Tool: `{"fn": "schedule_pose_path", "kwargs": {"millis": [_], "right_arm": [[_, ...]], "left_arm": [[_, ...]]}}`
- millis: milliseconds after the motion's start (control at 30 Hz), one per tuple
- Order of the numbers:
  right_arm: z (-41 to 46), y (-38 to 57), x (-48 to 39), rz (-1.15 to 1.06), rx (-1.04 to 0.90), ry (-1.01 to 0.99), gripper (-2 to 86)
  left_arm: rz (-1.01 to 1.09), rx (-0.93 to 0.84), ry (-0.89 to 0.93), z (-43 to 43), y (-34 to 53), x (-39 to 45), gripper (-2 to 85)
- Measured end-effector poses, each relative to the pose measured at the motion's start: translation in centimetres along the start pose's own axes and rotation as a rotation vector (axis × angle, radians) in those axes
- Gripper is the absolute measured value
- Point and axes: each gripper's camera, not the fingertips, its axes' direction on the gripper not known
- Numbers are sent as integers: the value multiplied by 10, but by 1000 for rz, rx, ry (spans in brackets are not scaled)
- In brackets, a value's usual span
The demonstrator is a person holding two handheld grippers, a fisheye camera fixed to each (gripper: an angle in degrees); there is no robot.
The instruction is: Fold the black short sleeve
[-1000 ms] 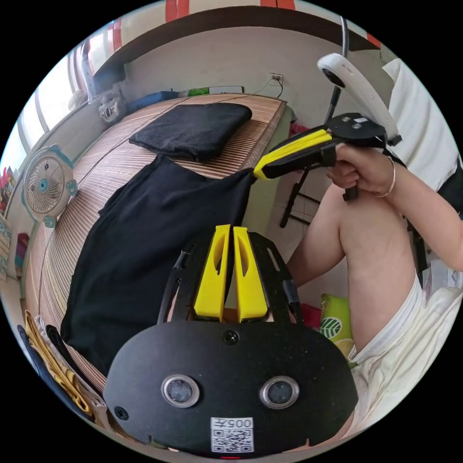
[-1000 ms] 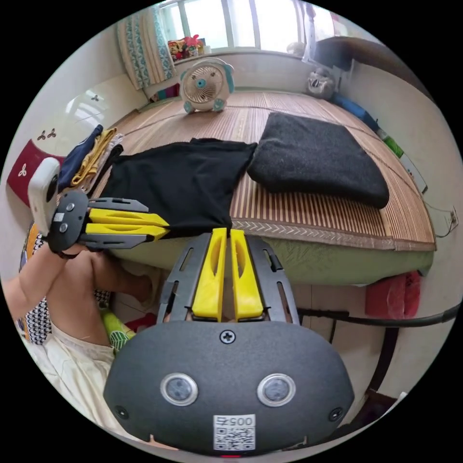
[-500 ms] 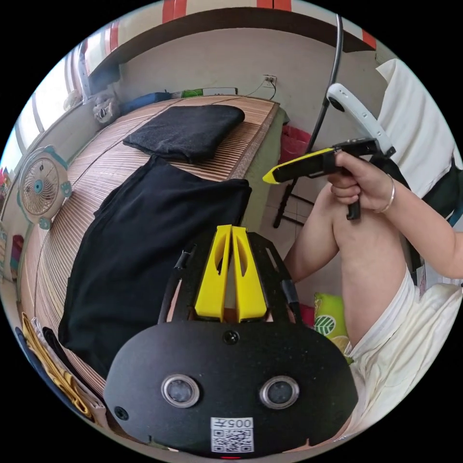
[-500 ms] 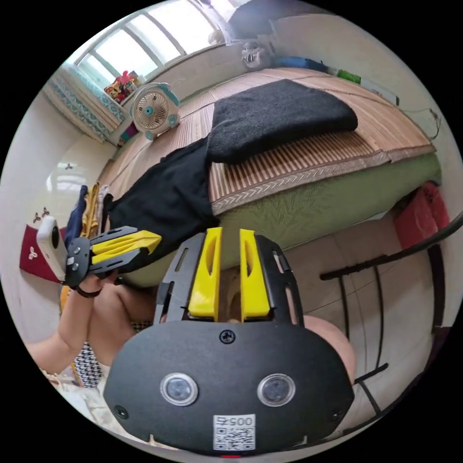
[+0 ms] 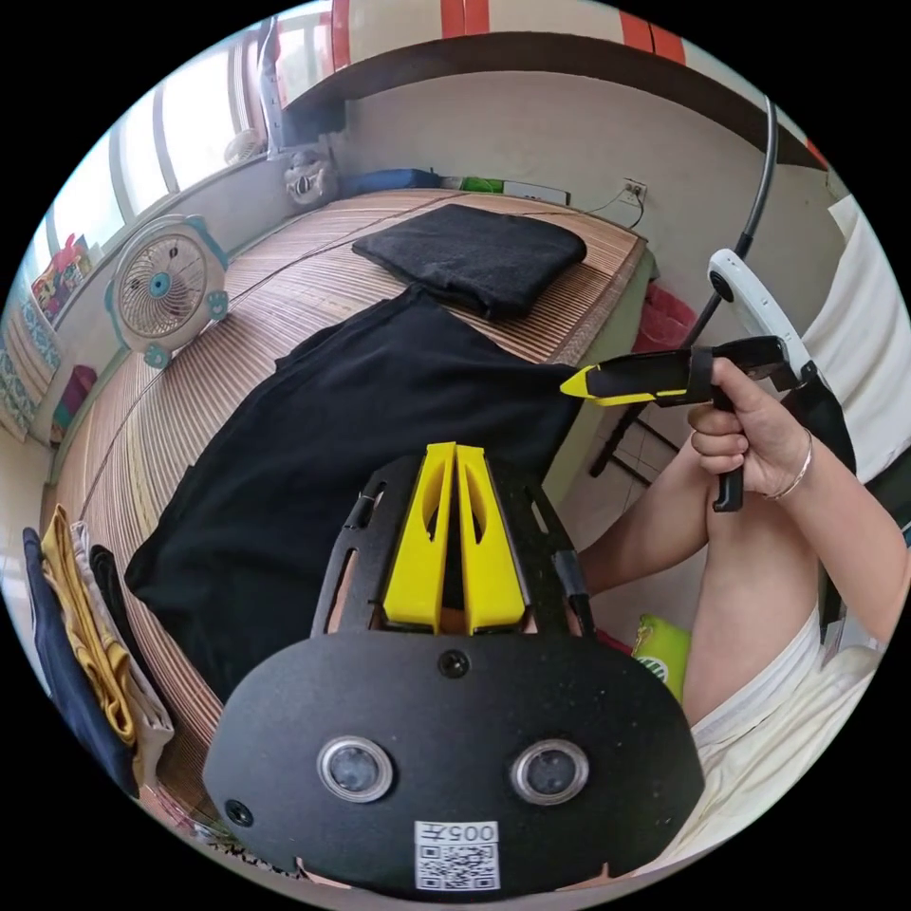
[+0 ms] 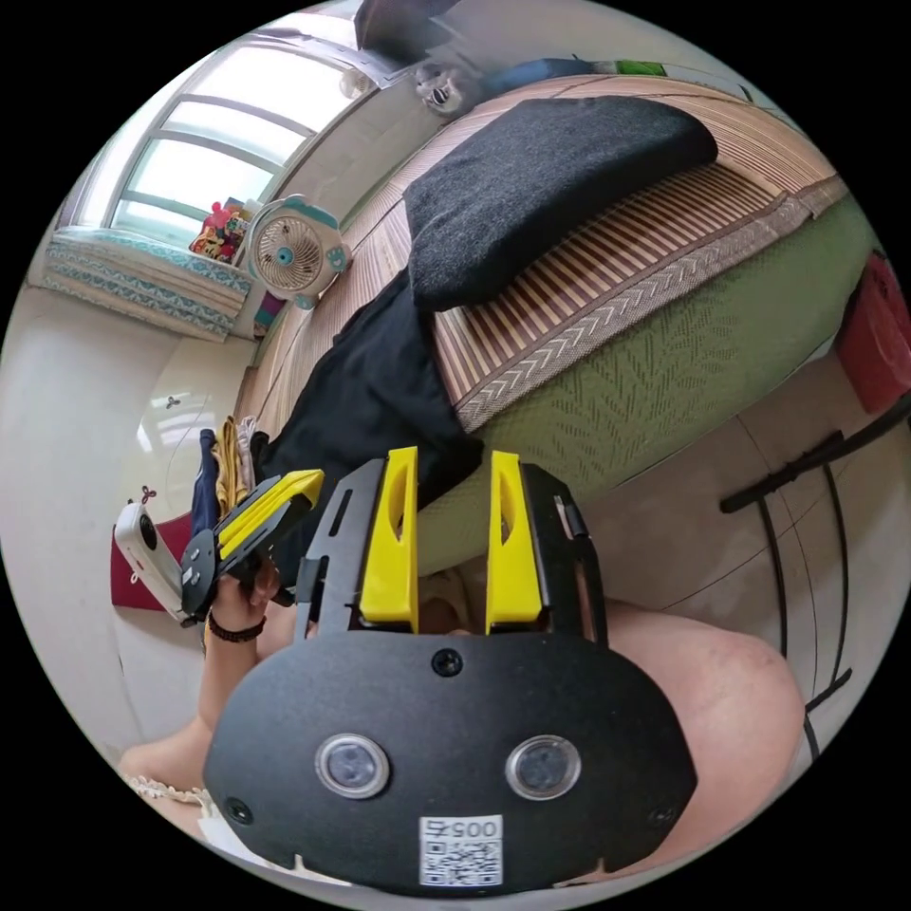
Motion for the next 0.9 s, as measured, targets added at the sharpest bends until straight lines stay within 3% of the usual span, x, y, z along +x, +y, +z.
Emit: {"fn": "schedule_pose_path", "kwargs": {"millis": [333,900], "right_arm": [[-10,21,-39,-81,66,79,-8],[-18,69,-173,-326,163,186,-11]], "left_arm": [[-22,-60,-33,-12,35,-15,-5],[126,-198,-57,1,65,29,-4]]}}
